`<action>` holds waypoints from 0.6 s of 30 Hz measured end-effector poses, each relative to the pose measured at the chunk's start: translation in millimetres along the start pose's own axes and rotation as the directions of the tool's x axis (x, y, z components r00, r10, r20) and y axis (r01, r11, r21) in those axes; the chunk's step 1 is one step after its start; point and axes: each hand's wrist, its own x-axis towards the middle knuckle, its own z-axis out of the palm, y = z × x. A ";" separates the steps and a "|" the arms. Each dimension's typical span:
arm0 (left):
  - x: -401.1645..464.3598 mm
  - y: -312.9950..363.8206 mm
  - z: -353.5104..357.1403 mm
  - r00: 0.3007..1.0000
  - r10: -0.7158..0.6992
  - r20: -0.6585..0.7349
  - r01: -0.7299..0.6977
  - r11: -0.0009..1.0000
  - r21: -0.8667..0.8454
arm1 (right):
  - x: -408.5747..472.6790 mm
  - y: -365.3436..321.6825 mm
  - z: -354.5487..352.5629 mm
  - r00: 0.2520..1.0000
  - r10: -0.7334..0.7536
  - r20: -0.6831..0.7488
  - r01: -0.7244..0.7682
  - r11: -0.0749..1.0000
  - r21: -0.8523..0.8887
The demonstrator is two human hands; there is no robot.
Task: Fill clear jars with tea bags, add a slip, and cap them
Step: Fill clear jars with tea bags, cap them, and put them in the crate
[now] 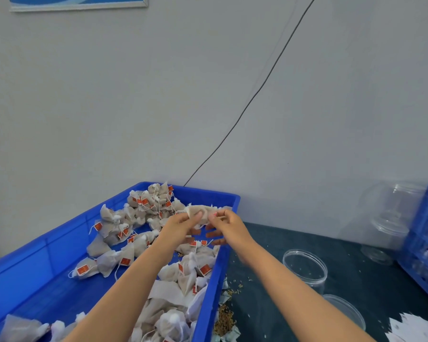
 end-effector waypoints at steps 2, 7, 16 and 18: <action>-1.7 7.7 4.5 0.996 -0.093 -0.006 0.092 0.985 -0.148 | -3.2 -3.5 -2.0 1.000 -0.017 0.012 0.017 1.000 0.026; -3.4 11.6 13.3 0.985 -0.152 0.075 0.164 0.966 -0.197 | -6.8 -7.3 -5.9 0.996 -0.076 0.051 0.072 0.995 0.073; -6.5 7.0 21.2 0.924 -0.347 0.162 0.382 0.798 -0.466 | -14.0 3.4 -10.3 0.900 -0.434 -0.028 0.385 0.825 -0.413; -8.1 7.9 24.0 0.910 -0.365 0.197 0.415 0.781 -0.467 | -14.8 3.6 -12.6 0.851 -0.523 0.037 0.449 0.690 -0.568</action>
